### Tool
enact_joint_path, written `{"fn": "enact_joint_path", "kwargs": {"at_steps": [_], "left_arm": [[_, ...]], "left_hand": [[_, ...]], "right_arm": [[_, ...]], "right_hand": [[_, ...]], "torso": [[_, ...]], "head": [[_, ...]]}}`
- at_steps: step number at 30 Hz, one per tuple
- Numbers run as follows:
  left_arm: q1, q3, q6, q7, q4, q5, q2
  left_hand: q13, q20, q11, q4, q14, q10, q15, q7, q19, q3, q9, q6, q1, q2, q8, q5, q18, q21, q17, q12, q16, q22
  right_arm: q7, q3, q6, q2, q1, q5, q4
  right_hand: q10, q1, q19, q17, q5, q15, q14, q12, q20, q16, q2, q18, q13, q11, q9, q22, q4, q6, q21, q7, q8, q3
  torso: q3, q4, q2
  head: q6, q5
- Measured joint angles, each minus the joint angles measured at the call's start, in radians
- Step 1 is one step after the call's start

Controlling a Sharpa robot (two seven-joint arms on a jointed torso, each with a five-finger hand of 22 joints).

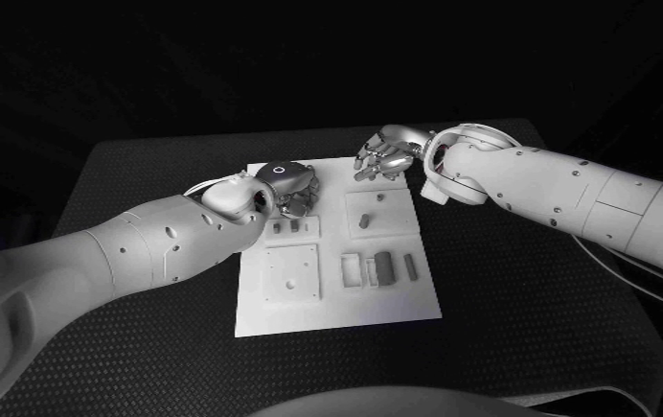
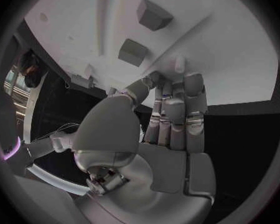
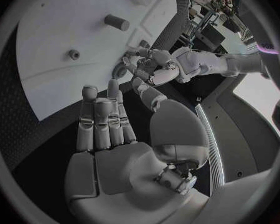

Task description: Assemble the parts on the task board

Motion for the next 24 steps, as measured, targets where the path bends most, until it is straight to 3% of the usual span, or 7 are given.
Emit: {"fn": "enact_joint_path", "kwargs": {"at_steps": [10,20,24], "left_arm": [[-0.001,0.000,-0.001,0.000,0.011,-0.001,-0.005],[-0.005,0.000,-0.008,0.002,0.044,0.001,-0.029],[-0.005,0.012,-0.013,0.003,0.065,0.002,-0.048]], "left_hand": [[0.003,-0.003,-0.018,0.001,0.001,0.018,-0.006,-0.006,-0.004,0.038,-0.001,0.021,0.031,0.005,0.010,-0.008,0.000,0.004,-0.001,-0.004,0.000,0.000],[0.010,-0.003,-0.021,0.002,0.003,0.021,-0.011,-0.009,-0.004,0.045,0.000,0.031,0.038,0.006,0.013,-0.012,0.000,0.008,-0.001,0.000,0.000,0.000],[0.010,-0.002,-0.021,0.003,0.003,0.021,-0.011,-0.009,-0.005,0.045,0.000,0.031,0.038,0.006,0.013,-0.012,0.000,0.008,-0.001,0.000,0.000,0.000]], "right_arm": [[0.001,0.000,0.000,0.000,0.000,0.000,0.000],[0.001,0.000,0.000,0.000,0.000,0.000,0.000],[0.001,0.000,0.000,-0.001,0.000,0.000,0.000]], "right_hand": [[0.000,0.000,0.000,0.000,0.000,0.000,0.000,0.000,0.000,0.000,0.000,0.000,0.000,0.000,0.000,0.000,0.000,0.000,0.000,0.000,0.000,0.000],[0.000,0.000,0.000,0.000,0.000,0.000,0.000,0.000,0.000,0.000,0.000,0.000,0.000,0.000,0.001,0.000,0.000,-0.001,0.000,0.001,0.000,0.000],[0.000,0.000,0.000,0.000,0.000,0.001,0.001,0.000,0.000,0.000,0.000,0.000,0.000,0.000,0.001,0.000,0.000,-0.001,0.000,0.001,0.000,0.000]], "torso": [[0.0000,-0.0001,0.000],[-0.0005,0.0006,0.000],[-0.0005,0.0007,-0.001]], "head": [[-0.001,0.000],[0.000,0.002],[0.002,0.003]]}}
